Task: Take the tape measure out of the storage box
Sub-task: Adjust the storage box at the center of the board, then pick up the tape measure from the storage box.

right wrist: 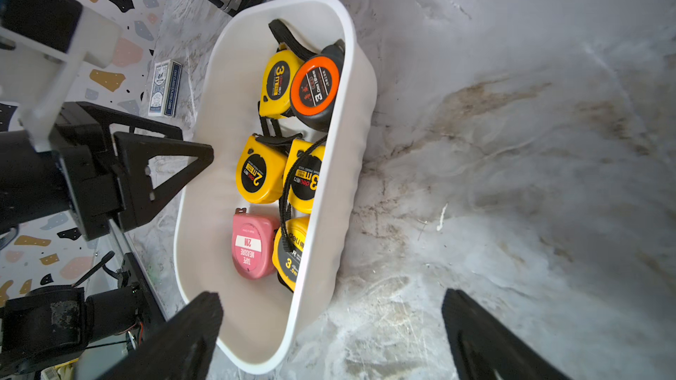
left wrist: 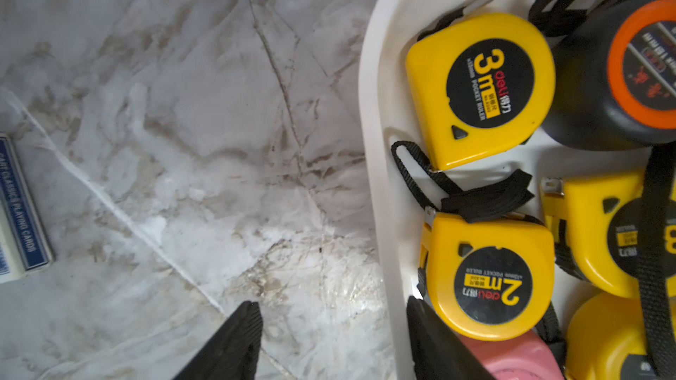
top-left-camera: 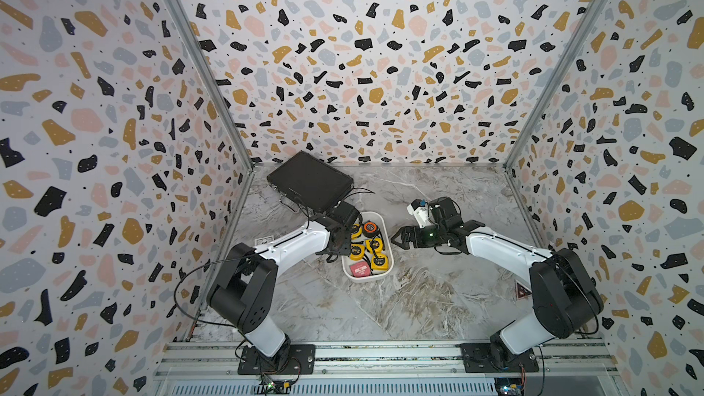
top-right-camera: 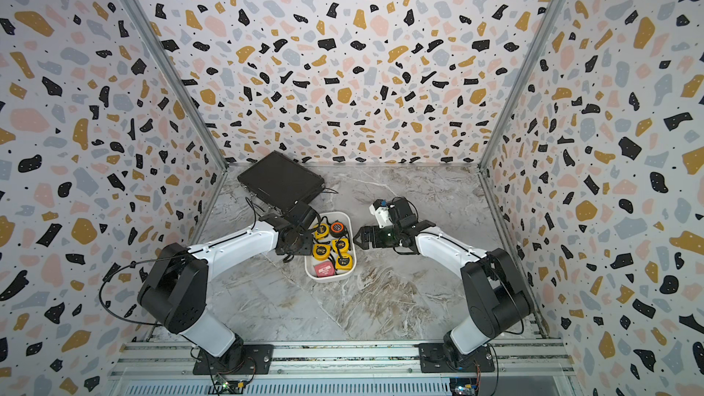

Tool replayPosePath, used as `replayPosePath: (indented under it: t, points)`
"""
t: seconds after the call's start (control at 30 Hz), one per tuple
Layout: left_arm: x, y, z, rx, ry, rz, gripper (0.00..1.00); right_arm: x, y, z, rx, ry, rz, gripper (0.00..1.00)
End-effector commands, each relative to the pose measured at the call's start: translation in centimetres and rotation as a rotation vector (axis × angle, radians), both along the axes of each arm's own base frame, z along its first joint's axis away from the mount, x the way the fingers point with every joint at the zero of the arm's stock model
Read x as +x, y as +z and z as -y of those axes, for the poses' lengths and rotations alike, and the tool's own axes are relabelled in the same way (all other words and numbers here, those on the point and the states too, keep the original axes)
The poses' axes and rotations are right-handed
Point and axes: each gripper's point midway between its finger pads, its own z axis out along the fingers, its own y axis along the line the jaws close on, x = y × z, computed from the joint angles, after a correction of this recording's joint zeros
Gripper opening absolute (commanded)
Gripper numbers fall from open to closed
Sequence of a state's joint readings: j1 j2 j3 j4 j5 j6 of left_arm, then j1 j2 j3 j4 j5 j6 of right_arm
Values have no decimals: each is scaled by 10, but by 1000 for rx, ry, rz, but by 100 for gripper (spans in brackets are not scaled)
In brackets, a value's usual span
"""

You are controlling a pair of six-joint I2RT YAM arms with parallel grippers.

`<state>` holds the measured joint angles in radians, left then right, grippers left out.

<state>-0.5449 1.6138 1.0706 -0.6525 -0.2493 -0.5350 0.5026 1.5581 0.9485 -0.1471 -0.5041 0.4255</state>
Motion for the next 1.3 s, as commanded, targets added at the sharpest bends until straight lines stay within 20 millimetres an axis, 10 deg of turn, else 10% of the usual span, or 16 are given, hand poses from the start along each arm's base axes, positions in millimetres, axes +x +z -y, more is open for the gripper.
replayPosePath:
  t: [0.0,0.17,0.4,1.27]
  points:
    - [1,21,4,-34,-24,29,75,4,16,-5,16,9,23,99]
    - [3,50,44,-144,-128,19,79,-4,14,-2,8,22,1,99]
    - [-9,40,83,-165,-222,-94,79,-15,5,7,-19,18,-29,99]
    - [6,-20,72,35,-186,-205,75,-18,-11,27,-17,-30,-94,99]
